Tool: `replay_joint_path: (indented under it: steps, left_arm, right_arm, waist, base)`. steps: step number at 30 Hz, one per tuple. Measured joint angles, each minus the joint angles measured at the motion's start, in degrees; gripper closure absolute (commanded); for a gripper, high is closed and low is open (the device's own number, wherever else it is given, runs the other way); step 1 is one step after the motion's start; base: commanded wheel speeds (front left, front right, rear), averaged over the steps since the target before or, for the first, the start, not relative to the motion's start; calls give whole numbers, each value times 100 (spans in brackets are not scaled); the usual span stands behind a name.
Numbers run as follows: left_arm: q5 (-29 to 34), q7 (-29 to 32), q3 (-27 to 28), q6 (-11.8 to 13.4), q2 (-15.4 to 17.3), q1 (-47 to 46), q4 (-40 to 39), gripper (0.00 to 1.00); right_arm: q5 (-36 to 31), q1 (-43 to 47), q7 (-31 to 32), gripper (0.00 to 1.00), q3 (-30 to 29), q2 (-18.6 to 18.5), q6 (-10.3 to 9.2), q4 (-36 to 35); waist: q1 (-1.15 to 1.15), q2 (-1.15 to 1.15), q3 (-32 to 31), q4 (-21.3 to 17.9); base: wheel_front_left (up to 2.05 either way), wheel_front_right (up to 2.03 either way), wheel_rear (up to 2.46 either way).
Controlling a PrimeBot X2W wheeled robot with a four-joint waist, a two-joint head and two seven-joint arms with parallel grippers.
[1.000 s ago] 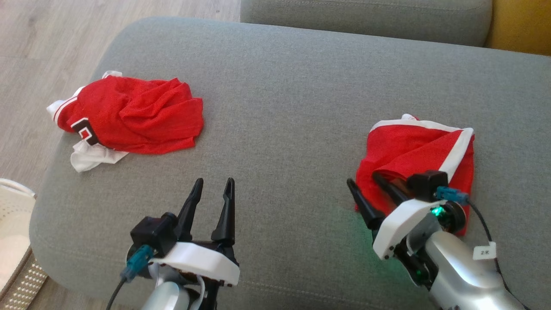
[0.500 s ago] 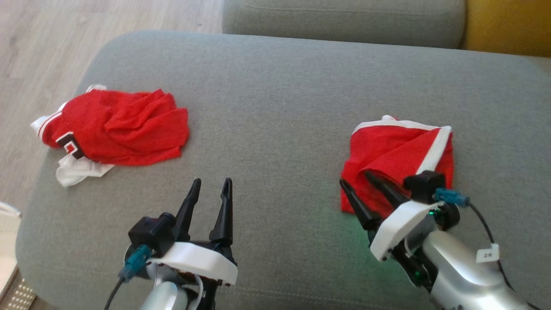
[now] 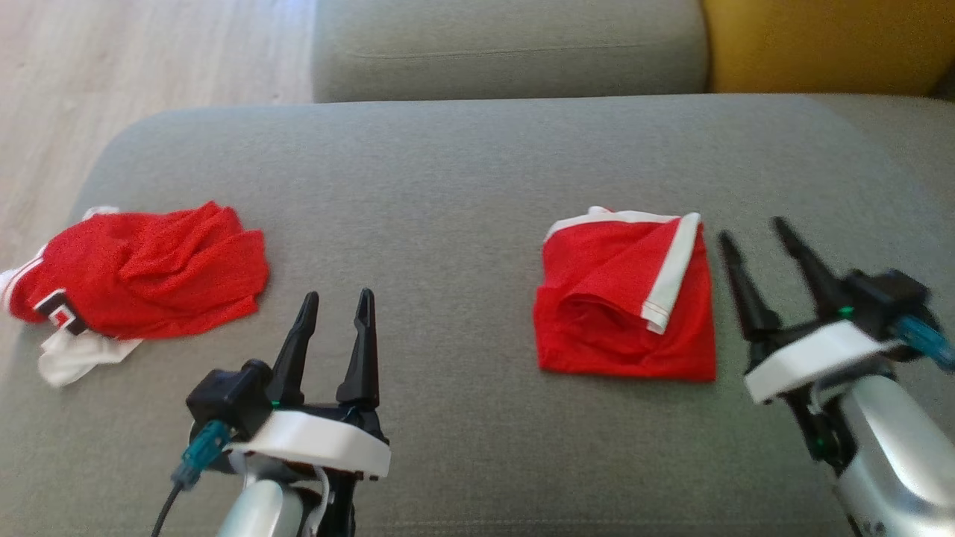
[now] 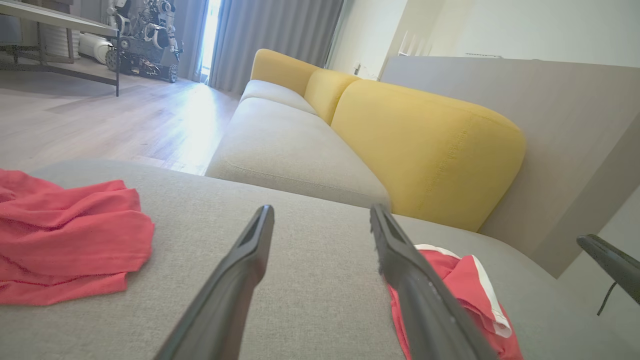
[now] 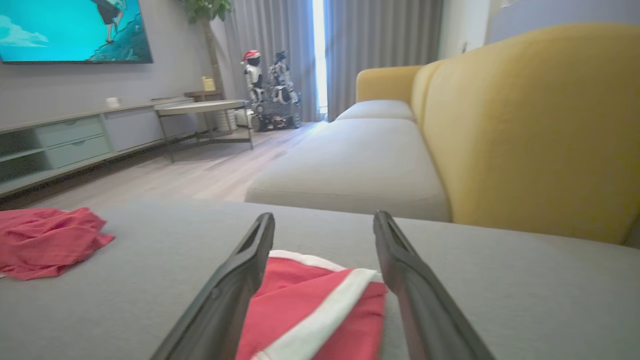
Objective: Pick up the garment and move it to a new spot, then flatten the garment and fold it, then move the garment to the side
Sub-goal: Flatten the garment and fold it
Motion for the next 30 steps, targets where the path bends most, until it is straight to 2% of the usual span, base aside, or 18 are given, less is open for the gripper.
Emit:
replay_joint_path:
  steps: [2, 5, 8, 12, 17, 18, 19, 20, 24, 30]
  left_arm:
    - [0, 0, 14, 1, 0, -1, -43, 0]
    - [0, 0, 18, 9, -1, -5, -100, 0]
    - [0, 0, 8, -1, -1, -6, -60, 0]
    - [0, 0, 14, 0, -1, 14, 11, 0]
    - [0, 0, 12, -1, 0, 112, 31, 0]
    - [0, 0, 10, -1, 0, 109, 31, 0]
    - [0, 0, 5, -1, 0, 105, 31, 0]
    - [0, 0, 3, -2, 0, 104, 31, 0]
    - [0, 0, -15, -4, 0, 93, 30, 0]
    - [1, 0, -91, -55, 0, 32, 46, 0]
  right_arm:
    - [-560, 292, -41, 0, -673, 165, 0, -227]
    - [-1167, 811, -41, 0, -1559, 633, 0, -616]
    - [-1711, 1302, -41, 0, -2086, 991, 0, -896]
    - [-2170, 1615, -42, 0, -2520, 1316, 0, -1235]
    - [-2334, 1706, -42, 0, -2637, 1471, 0, -1379]
    - [-2349, 1725, -42, 13, -2646, 1501, 0, -1402]
    - [-2348, 1739, -42, 84, -2644, 1524, 0, -1401]
    - [-2348, 1739, -42, 100, -2639, 1532, 0, -1400]
    - [-2348, 1723, -42, 100, -2564, 1533, 0, -1295]
    - [-2315, 1457, -42, 100, -2363, 1522, 0, -689]
  waist:
    - [0, 0, 15, -99]
    - [0, 0, 67, -222]
    - [0, 0, 138, -323]
    - [0, 0, 197, -447]
    - [0, 0, 240, -525]
    - [0, 0, 246, -532]
    - [0, 0, 250, -533]
    - [0, 0, 255, -531]
    - [0, 0, 310, -497]
    - [0, 0, 518, -348]
  base:
    - [0, 0, 0]
    - [0, 0, 0]
    - [0, 0, 0]
    - [0, 0, 0]
    - [0, 0, 0]
    - [0, 0, 0]
    - [0, 0, 0]
    - [0, 0, 0]
    - [0, 0, 0]
    - [0, 0, 0]
